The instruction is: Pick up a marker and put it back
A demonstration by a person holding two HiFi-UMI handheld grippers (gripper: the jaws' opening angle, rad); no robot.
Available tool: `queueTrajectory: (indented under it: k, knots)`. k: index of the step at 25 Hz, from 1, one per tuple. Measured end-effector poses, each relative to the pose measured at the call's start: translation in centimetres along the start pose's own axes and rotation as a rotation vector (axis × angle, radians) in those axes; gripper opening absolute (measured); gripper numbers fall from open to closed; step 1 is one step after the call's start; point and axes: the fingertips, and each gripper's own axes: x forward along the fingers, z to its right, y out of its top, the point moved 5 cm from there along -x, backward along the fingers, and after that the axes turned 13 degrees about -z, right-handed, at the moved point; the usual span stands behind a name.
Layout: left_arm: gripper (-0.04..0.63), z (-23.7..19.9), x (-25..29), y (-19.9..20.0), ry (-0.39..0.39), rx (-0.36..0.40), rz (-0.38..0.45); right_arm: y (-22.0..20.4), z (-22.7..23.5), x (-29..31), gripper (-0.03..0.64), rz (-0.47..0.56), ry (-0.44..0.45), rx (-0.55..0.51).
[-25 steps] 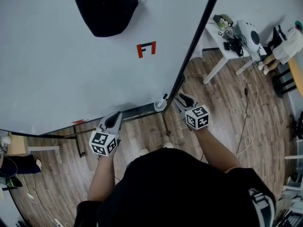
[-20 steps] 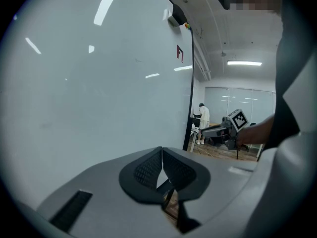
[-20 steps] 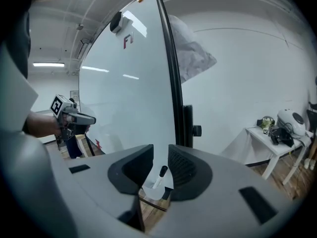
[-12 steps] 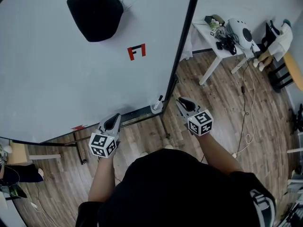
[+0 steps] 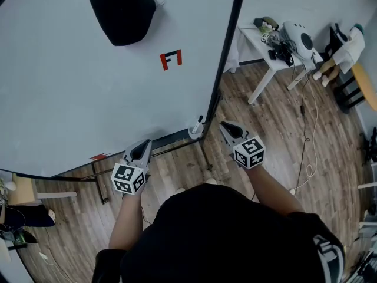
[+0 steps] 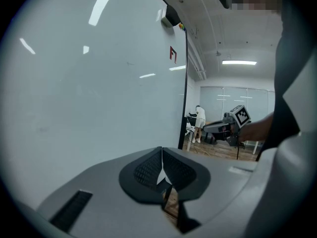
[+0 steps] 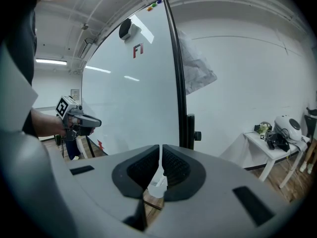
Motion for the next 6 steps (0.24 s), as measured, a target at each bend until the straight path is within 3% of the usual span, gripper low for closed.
queueTrajectory:
  k: [6]
  knots:
    - [0.014, 0.75, 0.21, -0.36, -0.021, -0.001, -0.009, 0.22, -0.19, -0.3, 0.006, -0.007, -0.003, -0.015]
